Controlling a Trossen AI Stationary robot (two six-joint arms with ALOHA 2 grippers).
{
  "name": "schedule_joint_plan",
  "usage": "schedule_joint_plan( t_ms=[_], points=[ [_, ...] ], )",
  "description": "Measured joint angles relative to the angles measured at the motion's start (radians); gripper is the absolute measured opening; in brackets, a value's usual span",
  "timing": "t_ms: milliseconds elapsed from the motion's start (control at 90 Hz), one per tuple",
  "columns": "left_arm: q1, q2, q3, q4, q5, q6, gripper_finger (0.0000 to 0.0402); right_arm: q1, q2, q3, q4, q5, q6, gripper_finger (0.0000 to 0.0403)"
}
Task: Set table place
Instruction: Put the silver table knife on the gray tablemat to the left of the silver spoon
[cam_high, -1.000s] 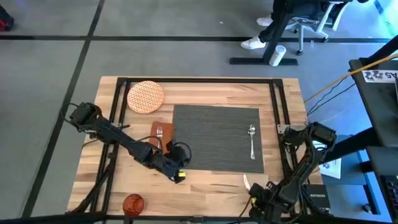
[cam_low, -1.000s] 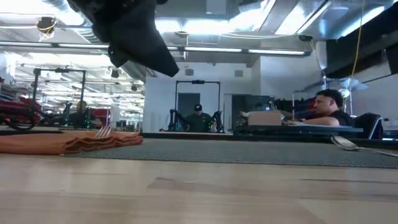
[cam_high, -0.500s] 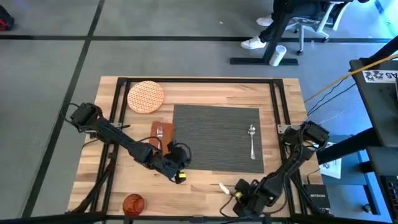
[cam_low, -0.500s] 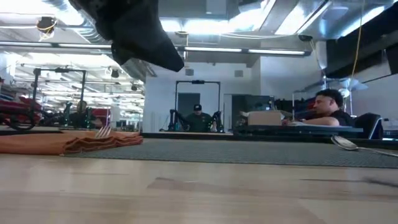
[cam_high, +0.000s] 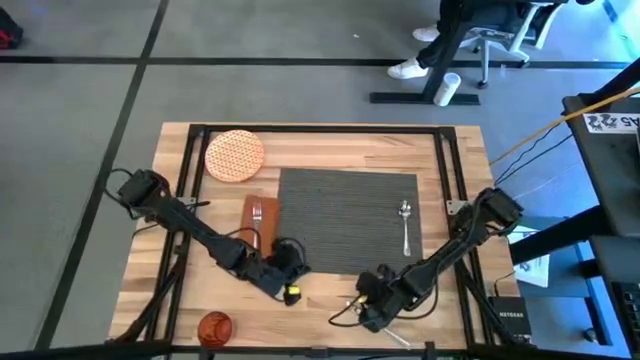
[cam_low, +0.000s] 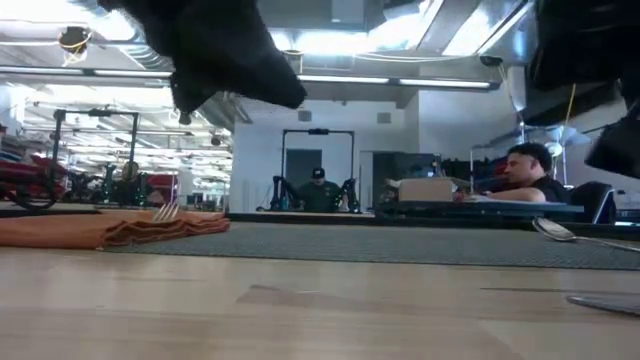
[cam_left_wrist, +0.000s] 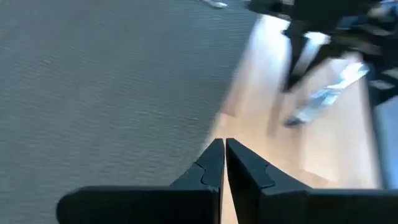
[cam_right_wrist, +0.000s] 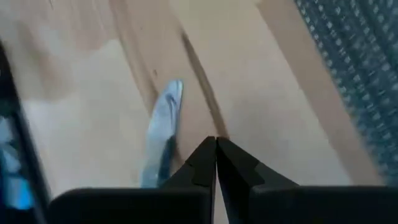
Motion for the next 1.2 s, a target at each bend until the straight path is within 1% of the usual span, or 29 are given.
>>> schedule_joint_plan(
  t_ms=[144, 244, 367, 433, 489, 656, 1200],
  points=[
    [-0.027, 0.047, 0.0, 0.016, -0.002, -0.084, 0.0, 0.015, -0.012, 0.0, 0.023, -0.024, -0.11, 0.0],
    [-0.037, 0.071, 0.0, 0.02, -0.006, -0.129, 0.0, 0.004, -0.013, 0.002, 0.13, -0.058, -0.16, 0.0],
    [-0.042, 0.08, 0.0, 0.017, -0.005, -0.142, 0.0, -0.009, -0.013, 0.002, 0.227, -0.086, -0.208, 0.0],
    [-0.042, 0.08, 0.0, 0.02, -0.006, -0.148, 0.0, -0.021, -0.008, 0.004, 0.259, -0.106, -0.213, 0.0],
    [-0.041, 0.082, 0.0, 0.019, -0.006, -0.148, 0.0, -0.028, 0.003, 0.003, 0.251, -0.126, -0.213, 0.0],
    [-0.041, 0.082, 0.0, 0.014, -0.008, -0.146, 0.0, -0.053, 0.066, 0.002, 0.294, -0.185, -0.211, 0.0],
    [-0.043, 0.082, 0.0, 0.014, -0.008, -0.145, 0.0, -0.105, 0.095, 0.002, 0.291, -0.225, -0.207, 0.0]
  ],
)
